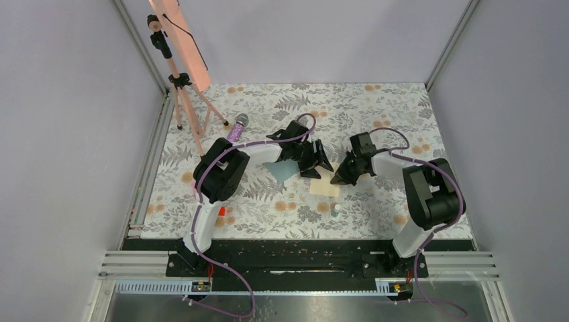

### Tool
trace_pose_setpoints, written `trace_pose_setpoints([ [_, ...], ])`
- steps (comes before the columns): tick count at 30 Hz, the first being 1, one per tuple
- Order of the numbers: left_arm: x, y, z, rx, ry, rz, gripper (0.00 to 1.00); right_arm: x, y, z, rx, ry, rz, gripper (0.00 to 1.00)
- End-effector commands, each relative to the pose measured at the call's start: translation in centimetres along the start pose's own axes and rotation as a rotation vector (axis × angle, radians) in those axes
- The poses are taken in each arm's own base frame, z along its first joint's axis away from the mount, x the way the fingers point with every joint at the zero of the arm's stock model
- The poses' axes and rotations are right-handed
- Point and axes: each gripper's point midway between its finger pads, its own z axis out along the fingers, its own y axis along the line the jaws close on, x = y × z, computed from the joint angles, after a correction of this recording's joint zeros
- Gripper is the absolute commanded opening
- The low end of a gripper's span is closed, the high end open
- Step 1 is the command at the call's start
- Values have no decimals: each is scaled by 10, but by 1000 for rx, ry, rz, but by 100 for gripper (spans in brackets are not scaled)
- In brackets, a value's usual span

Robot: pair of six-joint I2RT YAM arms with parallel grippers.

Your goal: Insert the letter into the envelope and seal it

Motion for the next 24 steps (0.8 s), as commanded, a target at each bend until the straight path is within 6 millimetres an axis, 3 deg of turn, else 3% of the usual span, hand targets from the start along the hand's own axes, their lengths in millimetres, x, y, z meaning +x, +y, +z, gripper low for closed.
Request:
trace_pose_setpoints([
  [1, 11, 41, 12, -122, 42, -53, 65, 31, -14, -13, 25, 54, -61, 0],
  [6, 11, 41, 13, -116, 44, -57, 64, 24, -9, -16, 35, 30, -85, 0],
  [15, 15, 41, 8, -108, 44, -52, 64, -29, 43, -8, -10, -40, -59, 0],
  [19, 18, 40, 7, -102, 46, -52, 64, -51, 56, -15, -22, -85, -63, 0],
  [24, 17, 36, 5, -87, 37, -43, 64, -55, 58, -35, -31, -125, -80, 3],
])
